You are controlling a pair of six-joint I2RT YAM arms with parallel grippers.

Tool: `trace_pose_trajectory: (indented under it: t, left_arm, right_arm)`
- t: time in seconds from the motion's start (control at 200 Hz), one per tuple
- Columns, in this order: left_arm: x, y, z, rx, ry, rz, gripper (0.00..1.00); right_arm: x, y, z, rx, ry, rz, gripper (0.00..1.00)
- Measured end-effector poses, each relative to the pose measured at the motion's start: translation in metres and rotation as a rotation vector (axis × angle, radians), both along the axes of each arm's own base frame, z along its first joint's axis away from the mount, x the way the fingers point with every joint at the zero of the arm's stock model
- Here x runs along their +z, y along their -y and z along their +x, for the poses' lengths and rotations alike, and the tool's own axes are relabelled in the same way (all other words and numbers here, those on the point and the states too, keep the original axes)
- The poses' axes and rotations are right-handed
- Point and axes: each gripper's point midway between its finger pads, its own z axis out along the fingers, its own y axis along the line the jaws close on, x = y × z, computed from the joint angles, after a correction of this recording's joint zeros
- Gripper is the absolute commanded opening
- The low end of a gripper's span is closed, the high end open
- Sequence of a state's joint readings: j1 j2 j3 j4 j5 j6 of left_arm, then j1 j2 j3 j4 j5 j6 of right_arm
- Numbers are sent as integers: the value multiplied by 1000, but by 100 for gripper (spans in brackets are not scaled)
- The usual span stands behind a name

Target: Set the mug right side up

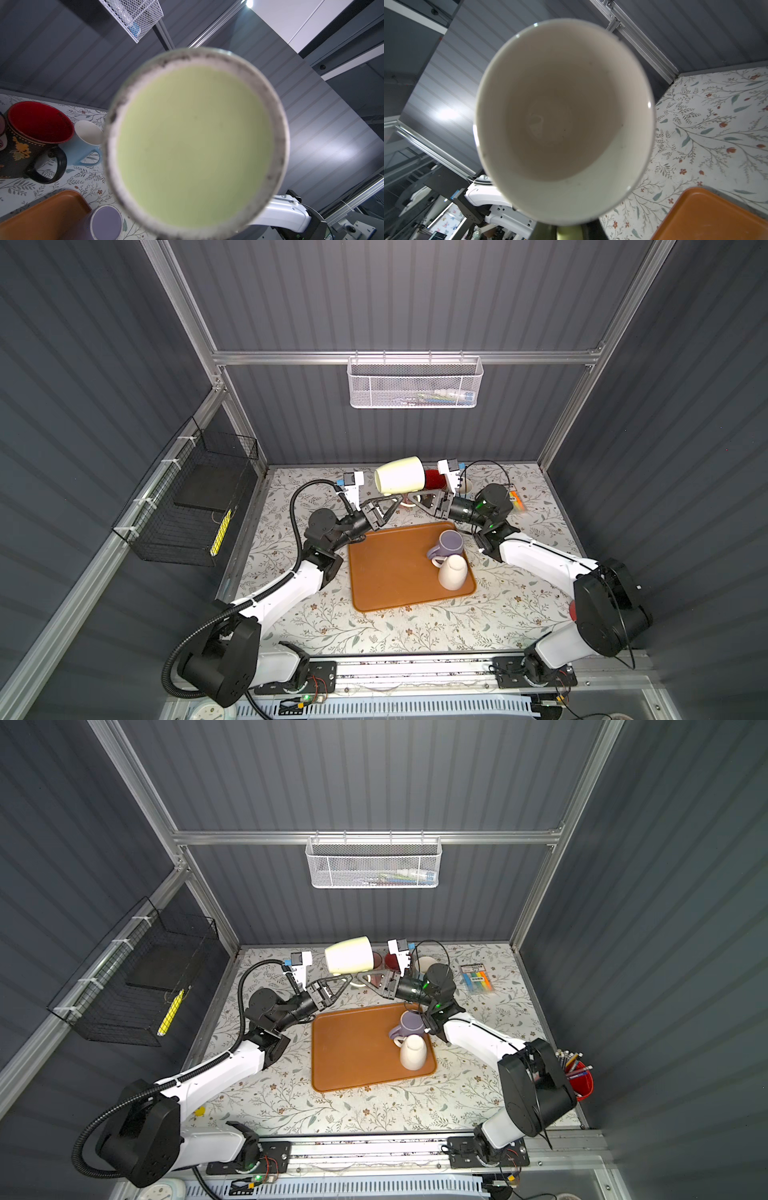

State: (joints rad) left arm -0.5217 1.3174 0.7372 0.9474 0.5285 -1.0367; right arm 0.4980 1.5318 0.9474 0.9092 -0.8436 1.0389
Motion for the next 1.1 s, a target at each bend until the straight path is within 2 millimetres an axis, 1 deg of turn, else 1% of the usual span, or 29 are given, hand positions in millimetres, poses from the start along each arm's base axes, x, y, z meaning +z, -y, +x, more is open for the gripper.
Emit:
trace_pose_trajectory:
  t: [0.14, 0.2, 0.32, 0.35, 0.475, 0.665, 0.7, 0.72, 0.735, 0.881, 0.981, 1.096]
  left_arm:
    - [0, 0, 0, -2, 1, -11, 0]
    - [-1, 0, 0, -3, -2, -12, 12]
    - [-3, 0, 0, 0, 1, 1, 41]
    - [-5, 0, 0, 1, 2, 7, 47]
    - [-7, -1, -3, 3, 2, 33, 65]
    - [-4, -12, -14, 47, 30, 86, 81]
    - [-3, -15, -17, 60, 35, 98, 87]
    - [-2, -17, -18, 70, 41, 108, 96]
    - [-2, -19, -19, 77, 39, 111, 99]
    - [-1, -37, -28, 159, 50, 189, 100]
    - [-6, -51, -33, 226, 41, 261, 100]
    - [-4, -70, -37, 313, 36, 342, 100]
  right_arm:
    - [0, 0, 0, 0, 0, 0, 0]
    - [0, 0, 0, 0, -3, -2, 0]
    - [-2, 0, 1, -4, -5, -6, 0]
    - [-3, 0, 1, -6, -9, -10, 0]
    - [-10, -1, 3, -13, -34, -30, 0]
    - [-9, 1, -1, -23, -32, -52, 0]
    - [-9, 2, -2, -26, -29, -57, 0]
    - [-8, 3, -3, -27, -27, -61, 0]
    - [-8, 3, -3, -29, -25, -63, 0]
    - [-12, 7, -5, -53, -25, -105, 0]
    - [-22, 9, -3, -80, -44, -160, 0]
    - [-36, 9, 2, -127, -70, -248, 0]
